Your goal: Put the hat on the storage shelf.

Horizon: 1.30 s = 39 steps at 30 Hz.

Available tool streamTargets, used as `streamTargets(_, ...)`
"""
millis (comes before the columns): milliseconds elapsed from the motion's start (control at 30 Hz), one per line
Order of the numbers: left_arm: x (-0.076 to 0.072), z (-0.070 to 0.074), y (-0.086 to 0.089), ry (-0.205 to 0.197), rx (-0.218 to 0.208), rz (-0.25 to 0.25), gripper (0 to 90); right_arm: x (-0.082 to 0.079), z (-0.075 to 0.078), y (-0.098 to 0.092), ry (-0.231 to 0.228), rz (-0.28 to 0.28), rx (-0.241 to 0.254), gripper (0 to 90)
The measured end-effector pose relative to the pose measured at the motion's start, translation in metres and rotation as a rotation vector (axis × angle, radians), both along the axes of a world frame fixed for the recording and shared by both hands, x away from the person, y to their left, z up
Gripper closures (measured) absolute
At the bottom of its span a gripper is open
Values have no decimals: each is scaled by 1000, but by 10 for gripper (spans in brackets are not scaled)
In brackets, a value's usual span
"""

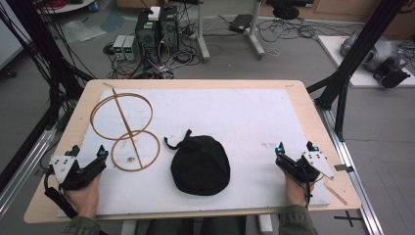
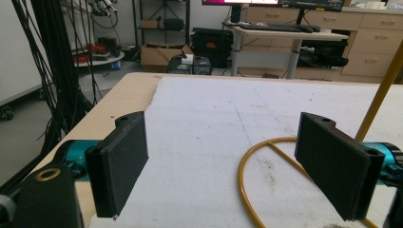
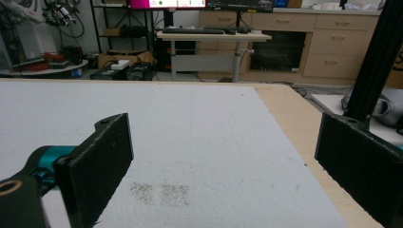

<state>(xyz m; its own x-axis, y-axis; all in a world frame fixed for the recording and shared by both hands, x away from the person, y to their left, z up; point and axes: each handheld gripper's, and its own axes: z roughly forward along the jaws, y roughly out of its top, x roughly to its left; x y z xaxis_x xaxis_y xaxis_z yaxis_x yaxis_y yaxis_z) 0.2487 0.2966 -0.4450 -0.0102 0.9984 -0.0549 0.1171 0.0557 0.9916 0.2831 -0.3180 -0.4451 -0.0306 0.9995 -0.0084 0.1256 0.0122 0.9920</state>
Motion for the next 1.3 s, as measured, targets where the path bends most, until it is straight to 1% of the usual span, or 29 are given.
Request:
streamTargets(167, 0, 0, 0, 1, 1, 0, 185, 1, 4, 4, -3, 40, 26, 44)
streamTargets(300, 0, 0, 0, -1, 1, 1, 185, 0, 12, 9, -7, 87, 26, 45)
streamTargets(333, 0, 0, 1, -4, 0, 2, 185, 0, 15, 11, -3, 107, 38, 46)
streamTargets(400, 0, 0, 1, 0, 1, 1, 188, 0, 19, 13, -8, 124, 39, 46)
streamTargets(433, 0, 0, 1, -2, -1, 2, 189, -1, 21, 14, -4, 133, 49, 46)
streamTargets(467, 0, 0, 1, -2, -1, 2, 189, -1, 21, 14, -4, 133, 49, 46)
streamTargets(500, 0, 0, 2, -3, -1, 2, 189, -1, 24, 16, -2, 155, 60, 46)
streamTargets(567, 0, 0, 2, -4, -1, 1, 189, 0, 25, 18, -1, 172, 69, 46)
streamTargets(633, 0, 0, 2, -3, -1, 3, 189, 1, 26, 21, 6, 193, 66, 45)
streamTargets(667, 0, 0, 2, -3, -1, 3, 189, 1, 26, 21, 6, 193, 66, 45)
streamTargets(700, 0, 0, 2, -4, -2, 4, 189, 2, 28, 24, 13, 218, 56, 44)
streamTargets(733, 0, 0, 2, -5, -2, 4, 189, 3, 28, 25, 11, 225, 48, 44)
streamTargets(967, 1, 0, 2, 0, 1, -3, 189, 4, 30, 35, 31, 287, 53, 44)
streamTargets(1300, 1, 0, 2, -1, 0, -2, 189, 5, 33, 55, 45, 371, 34, 44)
